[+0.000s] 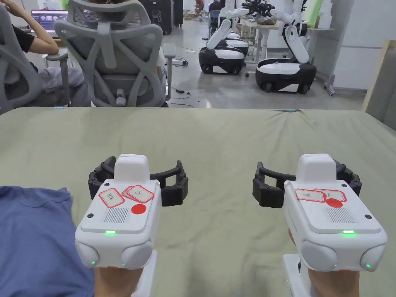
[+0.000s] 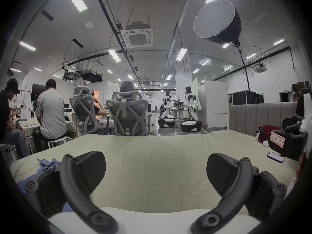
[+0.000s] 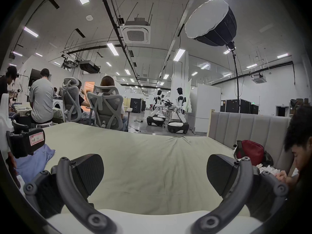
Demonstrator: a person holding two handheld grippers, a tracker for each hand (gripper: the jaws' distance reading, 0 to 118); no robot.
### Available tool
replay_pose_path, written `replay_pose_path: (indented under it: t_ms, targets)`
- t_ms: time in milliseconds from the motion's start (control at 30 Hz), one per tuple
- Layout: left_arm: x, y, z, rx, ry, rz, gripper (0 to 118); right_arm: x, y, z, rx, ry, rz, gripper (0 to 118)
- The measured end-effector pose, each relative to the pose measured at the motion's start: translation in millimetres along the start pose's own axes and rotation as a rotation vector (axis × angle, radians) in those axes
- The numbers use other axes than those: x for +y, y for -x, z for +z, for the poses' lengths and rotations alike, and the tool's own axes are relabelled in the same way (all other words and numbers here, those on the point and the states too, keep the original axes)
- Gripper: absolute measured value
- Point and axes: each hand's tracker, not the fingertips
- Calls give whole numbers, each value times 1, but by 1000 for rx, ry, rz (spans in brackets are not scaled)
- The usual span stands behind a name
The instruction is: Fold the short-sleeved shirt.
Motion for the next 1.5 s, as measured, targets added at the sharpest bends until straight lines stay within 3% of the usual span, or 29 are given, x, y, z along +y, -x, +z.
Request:
replay_pose_path:
  t_ms: [333,400,433,467,500,533,833,967,1100,1300,1500]
  targets:
    - [0,-1,-1,-4,10,3,118,1,-2,0,-8,3,-2,118]
    - [1,-2,1,-13,4,3,110,1,-3,1,-14,2,-7,116]
    - [2,-2,2,-21,-2,2,84,1,-3,2,-14,-3,-10,100]
    - [3,-3,3,-22,-6,-1,56,1,-4,3,-13,-6,-12,77]
    - [4,-4,2,-17,-5,-6,24,1,-4,3,-15,-8,-7,42]
    - [4,-5,1,-17,4,-15,0,1,-4,2,-36,3,20,0]
    - [5,-6,2,-22,0,-20,0,-3,-12,10,-33,20,13,0]
    - [6,21,13,31,1,-15,0,0,1,6,-11,20,-27,0]
    - [6,80,34,197,13,22,0,7,52,-8,129,-9,-14,0]
    - [1,155,82,409,30,1,0,21,167,-14,387,-47,11,0]
    - [-2,201,118,531,39,0,0,28,258,-1,587,-60,56,0]
